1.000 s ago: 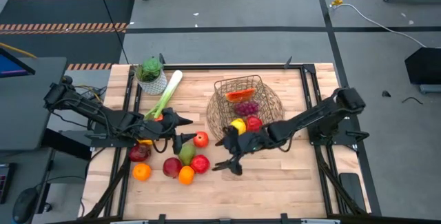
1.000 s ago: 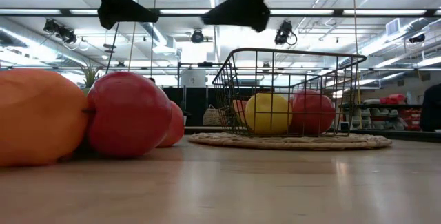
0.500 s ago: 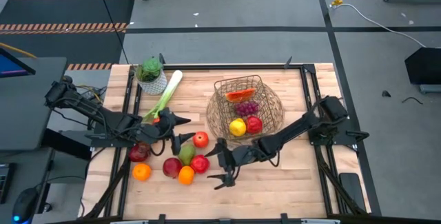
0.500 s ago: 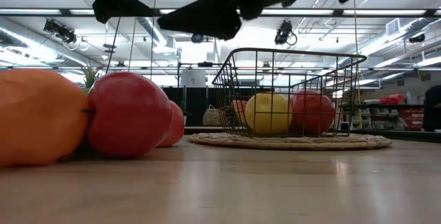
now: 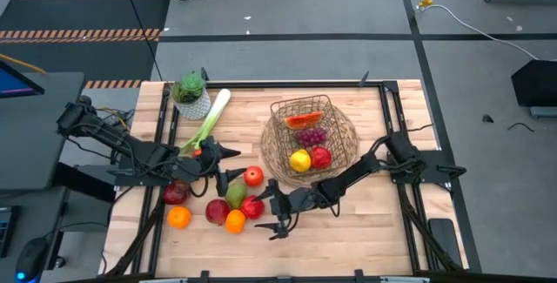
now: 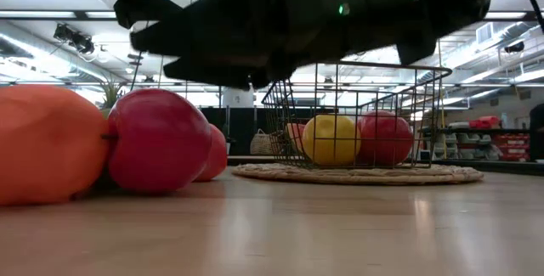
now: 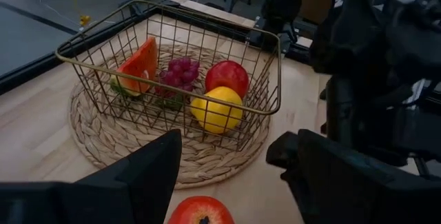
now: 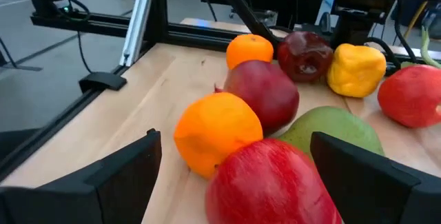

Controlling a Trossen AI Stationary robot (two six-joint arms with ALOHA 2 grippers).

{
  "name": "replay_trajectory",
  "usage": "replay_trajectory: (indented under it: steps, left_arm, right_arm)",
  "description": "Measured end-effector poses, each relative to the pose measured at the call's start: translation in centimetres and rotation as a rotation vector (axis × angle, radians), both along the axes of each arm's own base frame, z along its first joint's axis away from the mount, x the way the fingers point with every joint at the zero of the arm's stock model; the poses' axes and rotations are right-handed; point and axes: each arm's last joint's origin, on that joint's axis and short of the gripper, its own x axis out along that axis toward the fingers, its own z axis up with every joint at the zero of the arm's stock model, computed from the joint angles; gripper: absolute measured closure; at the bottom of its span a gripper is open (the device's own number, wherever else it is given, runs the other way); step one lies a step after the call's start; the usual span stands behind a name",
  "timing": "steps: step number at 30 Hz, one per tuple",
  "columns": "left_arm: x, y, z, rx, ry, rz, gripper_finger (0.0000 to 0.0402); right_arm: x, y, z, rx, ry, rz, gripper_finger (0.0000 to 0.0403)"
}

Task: Build produce basket
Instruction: Put the bottom left red apple into the wire basket

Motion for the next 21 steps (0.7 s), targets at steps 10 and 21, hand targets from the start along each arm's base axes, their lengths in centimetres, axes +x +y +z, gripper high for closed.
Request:
replay_trajectory:
  steps: [10,21]
  left_arm:
    - [0.0,0.0,0.0,0.0,0.001,0.0,0.0108]
    - [0.0,-0.1,0.0,0.0,0.003,-0.007,0.0108]
  right_arm:
    - [1.3,-0.5,-2.4,-0.016,-0.041,-0.018,0.0027]
    - [1.8,-1.5,-2.5,-0.049,-0.036,-0.082,0.0027]
